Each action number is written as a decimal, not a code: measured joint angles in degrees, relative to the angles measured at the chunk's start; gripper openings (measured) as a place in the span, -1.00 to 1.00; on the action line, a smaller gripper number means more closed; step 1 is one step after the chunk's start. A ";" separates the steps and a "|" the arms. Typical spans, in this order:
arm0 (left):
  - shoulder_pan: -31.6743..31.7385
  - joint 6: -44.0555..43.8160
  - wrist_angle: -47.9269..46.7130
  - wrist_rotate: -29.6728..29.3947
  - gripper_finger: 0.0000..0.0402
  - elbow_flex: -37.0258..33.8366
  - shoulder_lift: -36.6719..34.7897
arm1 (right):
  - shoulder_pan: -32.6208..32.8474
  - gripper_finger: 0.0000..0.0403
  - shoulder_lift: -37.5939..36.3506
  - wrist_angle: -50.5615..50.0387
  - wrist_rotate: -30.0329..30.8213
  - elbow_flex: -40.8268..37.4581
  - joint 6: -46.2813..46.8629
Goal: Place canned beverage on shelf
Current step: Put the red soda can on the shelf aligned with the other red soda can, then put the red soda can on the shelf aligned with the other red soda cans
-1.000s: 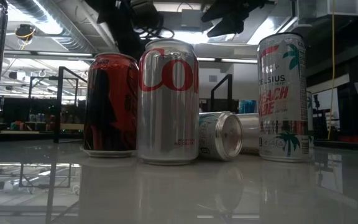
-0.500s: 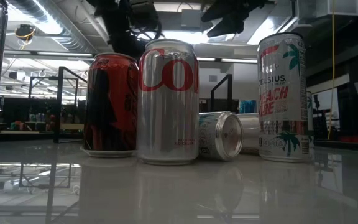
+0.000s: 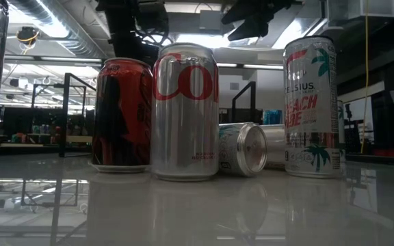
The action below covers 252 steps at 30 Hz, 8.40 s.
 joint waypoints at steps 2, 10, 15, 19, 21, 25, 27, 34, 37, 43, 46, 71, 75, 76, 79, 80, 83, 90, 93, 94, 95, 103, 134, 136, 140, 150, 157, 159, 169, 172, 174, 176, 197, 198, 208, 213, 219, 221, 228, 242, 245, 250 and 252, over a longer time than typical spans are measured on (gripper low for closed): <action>0.33 -1.05 -1.20 -0.15 0.33 0.03 -0.03 | -0.01 0.88 0.00 0.00 0.00 0.00 0.00; 1.71 -1.42 -3.83 -0.61 0.33 0.13 -0.10 | 0.00 0.88 -0.02 0.00 0.00 0.00 0.00; 2.41 -1.40 -5.14 -0.83 0.33 0.15 -0.12 | 0.00 0.88 -0.01 0.00 0.00 0.00 0.00; 2.73 -1.39 -5.64 -0.86 0.33 0.15 -0.14 | -0.01 0.88 0.00 0.01 0.01 0.00 0.00; 2.79 -1.41 -5.80 -0.84 0.33 0.15 -0.14 | 0.00 0.88 0.00 0.02 0.02 0.00 0.00; 2.79 -1.44 -5.95 -0.82 0.33 0.15 -0.14 | 0.01 0.88 0.00 0.02 0.02 0.00 -0.07; 2.79 -1.40 -5.95 -0.56 0.34 0.15 -0.12 | -0.01 0.88 -0.01 0.02 0.02 0.00 -0.09; 2.79 -1.36 -5.64 -0.34 0.43 0.13 -0.08 | 0.01 0.88 -0.02 0.02 0.02 0.00 -0.11; 2.79 -1.33 -5.60 -0.32 0.47 0.11 -0.03 | 0.01 0.88 0.00 0.02 0.02 0.00 -0.11; 2.79 -1.31 -5.56 -0.20 0.51 0.04 -0.01 | 0.00 0.88 -0.01 0.02 0.02 0.00 -0.11; 2.81 -1.31 -5.54 -0.16 0.54 0.02 0.03 | -0.01 0.88 -0.02 0.02 0.02 0.00 -0.13; 2.87 -1.27 -4.73 2.70 0.76 0.00 -3.04 | -0.01 0.88 0.00 0.02 0.00 0.00 -0.13; 3.05 -1.29 -3.56 2.94 0.76 0.04 -5.46 | 0.01 0.88 -0.02 0.02 0.01 0.00 -0.13; 3.05 -1.29 -3.26 2.97 0.76 0.04 -6.04 | 0.01 0.88 -0.02 0.02 0.02 0.00 -0.13; 3.03 -1.29 -1.09 3.57 0.76 0.04 -7.94 | 0.01 0.88 0.00 0.02 0.02 0.00 -0.13; 2.93 -1.31 -0.06 4.03 0.76 0.04 -8.26 | 0.01 0.88 -0.01 0.02 0.02 0.00 -0.13; 2.41 -0.60 4.30 5.86 0.76 0.11 -8.56 | 0.01 0.88 0.00 0.02 0.00 0.00 -0.13; 1.65 3.56 12.32 8.98 0.76 0.15 -7.40 | 0.01 0.88 0.00 0.02 0.02 0.00 -0.13; 1.61 5.15 12.24 8.91 0.76 0.15 -6.65 | 0.01 0.88 -0.02 0.04 0.02 0.00 -0.13; 1.65 5.56 11.97 8.80 0.75 0.15 -6.32 | 0.01 0.88 0.00 0.02 0.02 0.00 -0.13; 1.65 6.22 11.96 8.63 0.74 0.15 -5.91 | 0.01 0.88 0.00 0.02 0.02 0.00 -0.13; 1.76 9.25 11.46 8.34 0.44 0.13 -4.38 | 0.01 0.88 0.00 0.02 0.02 0.00 -0.13; 1.38 9.14 -0.03 1.62 0.01 0.15 -0.36 | 0.01 0.88 -0.01 0.00 0.02 0.00 -0.11; 1.39 9.12 -0.99 0.71 0.01 0.15 -0.36 | 0.00 0.88 0.00 0.00 0.02 0.00 -0.11; 1.39 9.09 -2.16 -0.83 0.01 0.13 -0.36 | 0.01 0.88 0.00 0.00 0.02 0.00 -0.11; 3.28 7.28 -3.89 -1.66 0.01 0.15 -0.38 | -0.01 0.88 0.00 -0.02 0.02 0.00 -0.11; 3.82 7.01 -4.99 -1.69 0.01 0.13 -0.38 | 0.01 0.88 0.00 0.00 0.02 0.00 -0.11; 3.82 7.01 -4.97 -1.68 0.01 0.13 -0.38 | 0.01 0.88 0.00 0.00 0.02 0.00 -0.11; 3.00 9.46 -4.50 -1.02 0.01 1.01 -0.38 | -0.01 0.88 0.00 0.00 0.02 0.00 -0.11; 2.13 9.57 -4.34 0.10 0.01 3.36 -0.40 | 0.00 0.88 0.00 0.00 0.02 0.00 -0.11; 1.10 9.61 -4.33 1.02 0.01 5.35 -0.40 | 0.01 0.88 -0.01 -0.01 0.02 0.00 -0.11; -0.15 9.64 -4.32 2.10 0.01 7.59 -0.40 | -0.01 0.88 -0.02 0.00 0.02 0.00 -0.11; -6.70 7.84 -4.57 16.76 0.14 16.55 -0.45 | 0.01 0.88 0.00 0.00 0.02 0.00 -0.11; -6.70 7.93 -4.57 16.75 0.17 16.55 -0.45 | 0.01 0.88 -0.02 0.00 0.02 0.00 -0.11; -6.69 9.17 -4.59 19.32 0.55 16.55 -0.45 | -0.01 0.88 -0.02 0.00 0.02 0.00 -0.13; -6.74 9.21 -4.84 21.21 0.74 16.55 -0.44 | 0.00 0.88 0.00 0.00 0.02 0.00 -0.13; -8.09 9.15 -6.22 21.26 0.85 16.55 -0.45 | 0.00 0.88 0.00 0.00 0.02 0.00 -0.13; -8.87 9.13 -6.19 21.26 0.86 16.55 -0.45 | 0.01 0.88 -0.01 0.00 0.02 0.00 -0.12; -12.19 9.11 -6.04 21.02 0.86 16.55 -0.45 | 0.01 0.88 0.00 0.00 0.02 0.00 -0.12; -22.83 5.41 -5.82 20.96 0.86 16.55 -0.43 | 0.01 0.88 0.00 0.00 0.02 0.00 -0.12; -25.55 1.28 -5.82 20.35 0.86 16.55 -0.43 | 0.01 0.88 -0.01 0.00 0.02 0.00 -0.13; -29.82 -9.63 -6.52 20.34 0.86 16.55 -0.43 | -0.01 0.88 0.00 0.00 0.02 0.00 -0.11; -31.42 -14.97 -7.76 20.75 0.86 16.55 -0.43 | -0.01 0.88 0.00 0.00 0.02 0.00 -0.11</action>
